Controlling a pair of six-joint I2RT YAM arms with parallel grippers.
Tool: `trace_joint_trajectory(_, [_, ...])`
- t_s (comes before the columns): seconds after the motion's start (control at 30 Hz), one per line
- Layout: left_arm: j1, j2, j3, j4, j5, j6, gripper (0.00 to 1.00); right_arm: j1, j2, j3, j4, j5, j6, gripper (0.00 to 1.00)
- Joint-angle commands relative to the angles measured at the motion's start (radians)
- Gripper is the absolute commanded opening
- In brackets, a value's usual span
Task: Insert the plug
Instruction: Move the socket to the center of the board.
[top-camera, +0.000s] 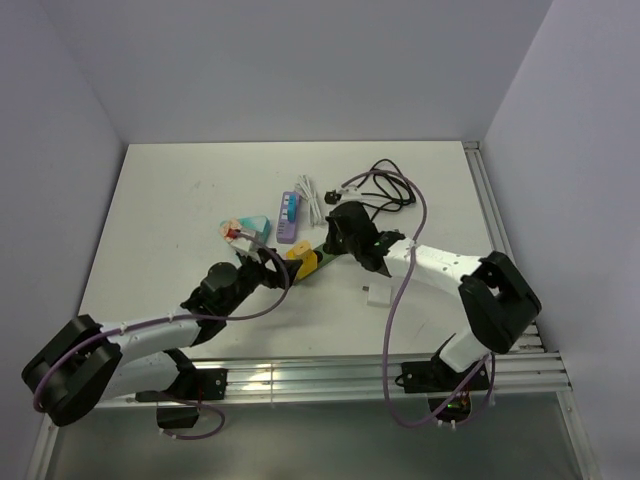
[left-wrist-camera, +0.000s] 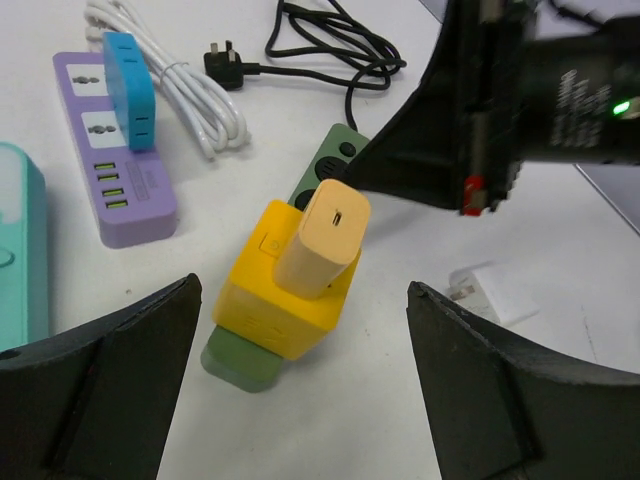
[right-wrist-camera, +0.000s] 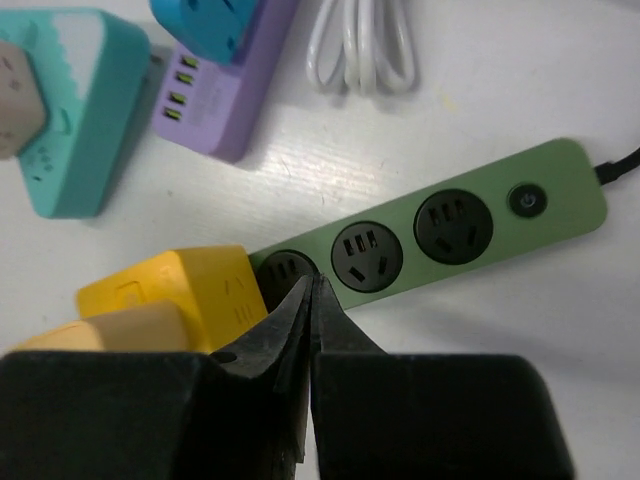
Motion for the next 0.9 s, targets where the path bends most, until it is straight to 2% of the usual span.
trace_joint_trajectory(0.0, [-0.005, -0.088, -0.052, 0.006, -0.049, -0.102, 0.89, 0.0, 0.056, -0.019, 0.065, -0.039, -0.004, 0.03])
trace_joint_trajectory(0.17, [-0.003, -0.155, -0.027, -0.179, -0.132, -0.174, 0.89, 0.018, 0.113, -0.045, 0.146, -0.097, 0.016, 0.01])
trace_joint_trajectory(0.3, [0.003, -0.262, -0.046, -0.296, -0.226, -0.23, 0.89, 0.101, 0.123, -0.06, 0.222, -0.085, 0.052, 0.0])
trace_joint_trajectory(0.43, [0.045, -0.308, -0.011, -0.437, -0.234, -0.274, 0.91, 0.191, 0.182, -0.025, 0.304, -0.103, 0.091, 0.0])
trace_joint_trajectory(0.63, [0.078, -0.337, -0.038, -0.417, -0.215, -0.285, 0.91, 0.26, 0.258, 0.05, 0.308, -0.166, 0.093, 0.0])
trace_joint_trajectory(0.77, [0.078, -0.35, -0.057, -0.384, -0.209, -0.273, 0.9, 0.25, 0.184, 0.006, 0.274, -0.104, 0.081, 0.0])
trace_joint_trajectory(0.87, [0.078, -0.359, -0.069, -0.374, -0.204, -0.273, 0.9, 0.213, 0.094, -0.06, 0.26, -0.081, 0.07, 0.06])
